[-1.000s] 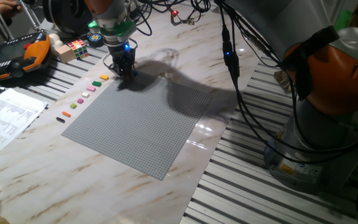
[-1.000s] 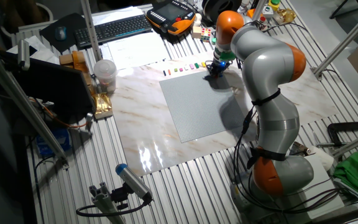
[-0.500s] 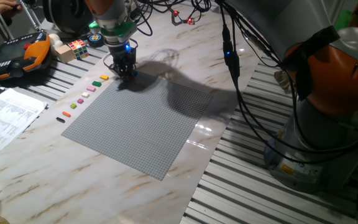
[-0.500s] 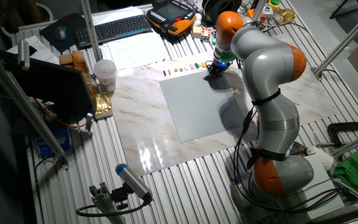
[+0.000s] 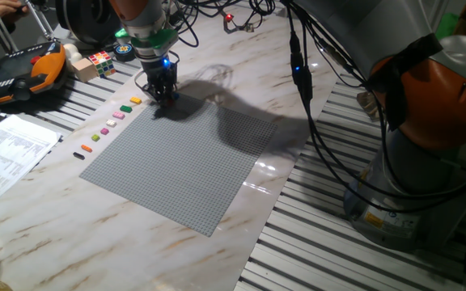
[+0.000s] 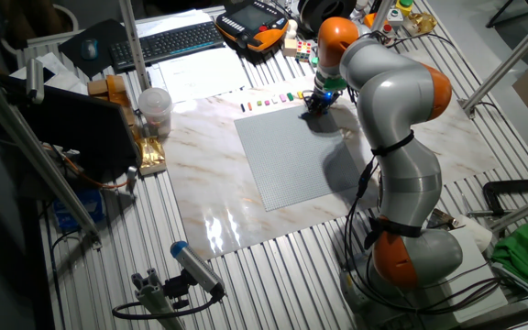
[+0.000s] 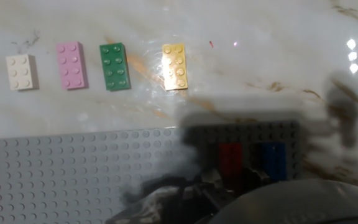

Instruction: Build with small Lego blocks

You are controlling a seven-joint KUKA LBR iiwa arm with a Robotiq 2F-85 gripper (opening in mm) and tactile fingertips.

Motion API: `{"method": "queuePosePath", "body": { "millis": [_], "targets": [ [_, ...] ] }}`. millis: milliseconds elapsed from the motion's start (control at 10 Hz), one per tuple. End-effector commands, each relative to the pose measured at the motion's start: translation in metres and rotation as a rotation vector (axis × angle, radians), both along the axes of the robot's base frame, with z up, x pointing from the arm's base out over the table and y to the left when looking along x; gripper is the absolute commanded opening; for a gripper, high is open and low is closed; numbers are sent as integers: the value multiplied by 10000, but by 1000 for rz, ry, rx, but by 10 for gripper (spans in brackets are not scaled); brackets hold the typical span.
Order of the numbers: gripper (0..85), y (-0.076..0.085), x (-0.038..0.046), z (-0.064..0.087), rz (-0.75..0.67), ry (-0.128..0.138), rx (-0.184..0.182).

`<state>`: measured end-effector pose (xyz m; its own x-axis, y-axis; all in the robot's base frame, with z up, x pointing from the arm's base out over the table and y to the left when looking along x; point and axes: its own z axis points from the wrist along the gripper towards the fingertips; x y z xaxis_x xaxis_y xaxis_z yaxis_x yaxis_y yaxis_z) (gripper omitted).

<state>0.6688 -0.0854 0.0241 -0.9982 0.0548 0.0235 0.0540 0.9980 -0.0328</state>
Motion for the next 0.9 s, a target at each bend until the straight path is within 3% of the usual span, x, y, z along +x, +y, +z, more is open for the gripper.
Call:
{"method": "queuePosePath", "body": {
  "millis": [0, 800],
  "targets": [
    [347, -4, 17, 28, 0, -6, -1],
    [360, 5, 24, 67, 14, -15, 4]
  ]
}}
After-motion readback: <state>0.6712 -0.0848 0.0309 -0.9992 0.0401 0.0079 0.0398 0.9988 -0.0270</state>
